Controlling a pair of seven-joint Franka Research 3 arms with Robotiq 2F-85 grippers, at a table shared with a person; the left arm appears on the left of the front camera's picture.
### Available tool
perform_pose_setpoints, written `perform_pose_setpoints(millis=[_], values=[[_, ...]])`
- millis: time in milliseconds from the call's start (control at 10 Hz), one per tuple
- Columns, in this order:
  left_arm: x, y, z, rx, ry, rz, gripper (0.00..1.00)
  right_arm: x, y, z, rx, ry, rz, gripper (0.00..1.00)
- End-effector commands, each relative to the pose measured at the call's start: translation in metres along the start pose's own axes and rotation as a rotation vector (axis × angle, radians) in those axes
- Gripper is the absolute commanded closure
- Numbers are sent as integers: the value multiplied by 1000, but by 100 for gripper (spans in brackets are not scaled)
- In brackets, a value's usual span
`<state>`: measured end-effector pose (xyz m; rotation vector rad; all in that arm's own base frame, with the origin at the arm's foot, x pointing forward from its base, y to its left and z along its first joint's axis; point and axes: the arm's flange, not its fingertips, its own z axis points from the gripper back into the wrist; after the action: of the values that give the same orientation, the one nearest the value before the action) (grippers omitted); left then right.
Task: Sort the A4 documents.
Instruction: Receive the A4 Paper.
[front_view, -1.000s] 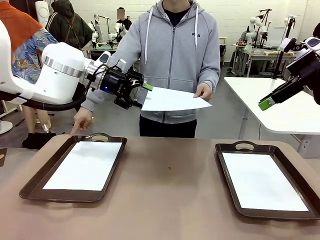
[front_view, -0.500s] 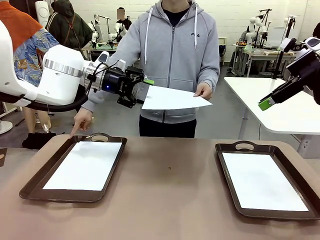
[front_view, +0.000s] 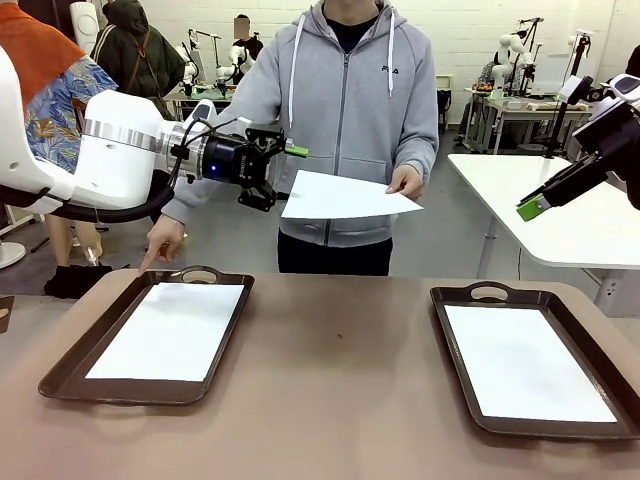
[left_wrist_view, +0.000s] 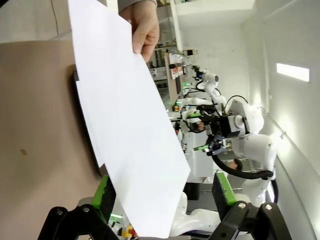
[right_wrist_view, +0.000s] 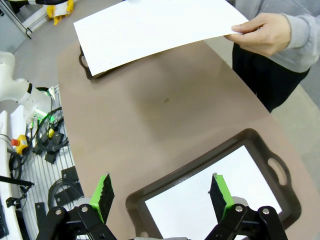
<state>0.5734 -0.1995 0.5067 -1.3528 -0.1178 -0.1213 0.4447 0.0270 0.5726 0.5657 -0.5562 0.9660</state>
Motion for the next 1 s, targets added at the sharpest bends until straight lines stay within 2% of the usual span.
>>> perform_pose_setpoints(millis=[0, 900], values=[[8, -4, 2, -54, 8, 50, 0, 1, 0, -1, 4, -2, 2, 0], [3, -4, 5, -1, 141, 152, 0, 1, 0, -1, 4, -2, 2, 0]])
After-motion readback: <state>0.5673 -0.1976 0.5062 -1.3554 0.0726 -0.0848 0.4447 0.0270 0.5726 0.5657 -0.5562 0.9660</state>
